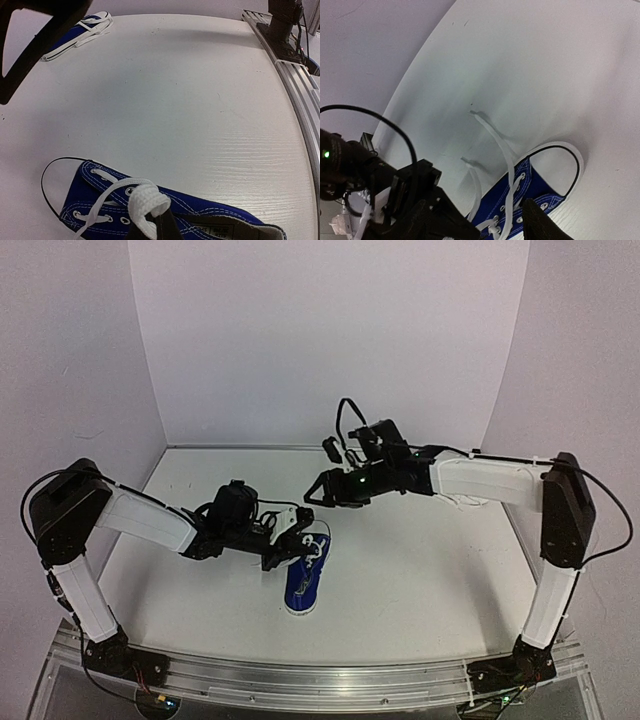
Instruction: Tie the shoes
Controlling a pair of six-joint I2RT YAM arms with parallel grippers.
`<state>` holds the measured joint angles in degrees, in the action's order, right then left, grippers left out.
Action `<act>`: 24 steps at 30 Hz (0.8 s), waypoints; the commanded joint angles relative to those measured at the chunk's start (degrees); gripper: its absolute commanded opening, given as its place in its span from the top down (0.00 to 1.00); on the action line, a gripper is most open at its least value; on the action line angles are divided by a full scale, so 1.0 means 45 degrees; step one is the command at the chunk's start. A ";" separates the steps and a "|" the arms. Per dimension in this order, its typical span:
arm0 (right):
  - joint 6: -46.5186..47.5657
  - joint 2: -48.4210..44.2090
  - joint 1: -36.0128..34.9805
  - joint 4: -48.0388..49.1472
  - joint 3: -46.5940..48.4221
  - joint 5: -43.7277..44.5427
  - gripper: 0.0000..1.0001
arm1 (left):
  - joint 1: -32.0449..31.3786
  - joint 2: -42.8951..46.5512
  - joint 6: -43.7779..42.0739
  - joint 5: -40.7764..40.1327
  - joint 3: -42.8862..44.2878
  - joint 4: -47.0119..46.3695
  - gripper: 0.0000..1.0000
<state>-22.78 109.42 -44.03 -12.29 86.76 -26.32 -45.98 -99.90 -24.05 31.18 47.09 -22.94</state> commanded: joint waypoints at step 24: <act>-0.2176 -0.0744 -0.0929 0.3474 -0.3670 -0.1979 0.69 | -0.0037 0.0205 -0.0105 -0.0262 0.0447 -0.0038 1.00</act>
<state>-32.49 104.65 -47.94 0.95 70.44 -35.24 -45.98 -99.90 -24.08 30.00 47.22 -22.48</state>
